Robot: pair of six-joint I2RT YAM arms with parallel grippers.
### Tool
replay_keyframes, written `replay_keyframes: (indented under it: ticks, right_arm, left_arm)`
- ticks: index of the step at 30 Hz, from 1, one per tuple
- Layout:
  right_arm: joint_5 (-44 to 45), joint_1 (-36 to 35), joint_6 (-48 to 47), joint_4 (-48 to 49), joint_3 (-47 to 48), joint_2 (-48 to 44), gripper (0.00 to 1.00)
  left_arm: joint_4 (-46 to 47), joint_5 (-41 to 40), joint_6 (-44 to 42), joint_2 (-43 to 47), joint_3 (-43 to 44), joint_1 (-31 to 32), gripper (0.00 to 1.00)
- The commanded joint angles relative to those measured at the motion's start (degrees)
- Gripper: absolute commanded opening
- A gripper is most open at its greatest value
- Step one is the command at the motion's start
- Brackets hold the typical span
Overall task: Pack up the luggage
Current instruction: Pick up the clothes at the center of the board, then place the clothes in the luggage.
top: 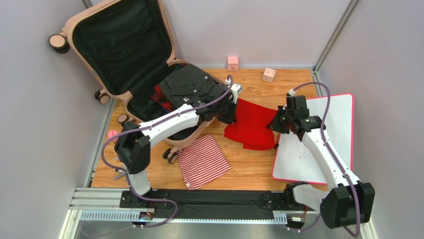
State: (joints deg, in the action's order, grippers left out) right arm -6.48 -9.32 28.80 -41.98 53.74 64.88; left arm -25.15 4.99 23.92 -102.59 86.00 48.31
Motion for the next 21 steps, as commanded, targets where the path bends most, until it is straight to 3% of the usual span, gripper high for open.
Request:
replay_keyframes:
  ticks: [1,8,15,21]
  right_arm:
    - [1.2,-4.6,2.8,1.4,6.7,-1.9,0.00]
    - [8.8,-18.5,9.3,8.3,12.4,0.7,0.01]
    - [13.6,-31.6,10.8,20.2,21.0,16.2,0.00]
    - [17.2,-36.5,10.1,25.0,29.0,27.7,0.00]
  left_arm:
    - [-2.4,-4.9,-4.1,7.1,2.2,-0.3,0.00]
    - [-7.9,-13.1,-6.4,16.3,-0.1,-4.4,0.00]
    - [-9.8,-16.1,-10.9,23.4,-5.0,-15.9,0.00]
    - [-10.2,-16.4,-14.4,24.1,-5.8,-23.1,0.00]
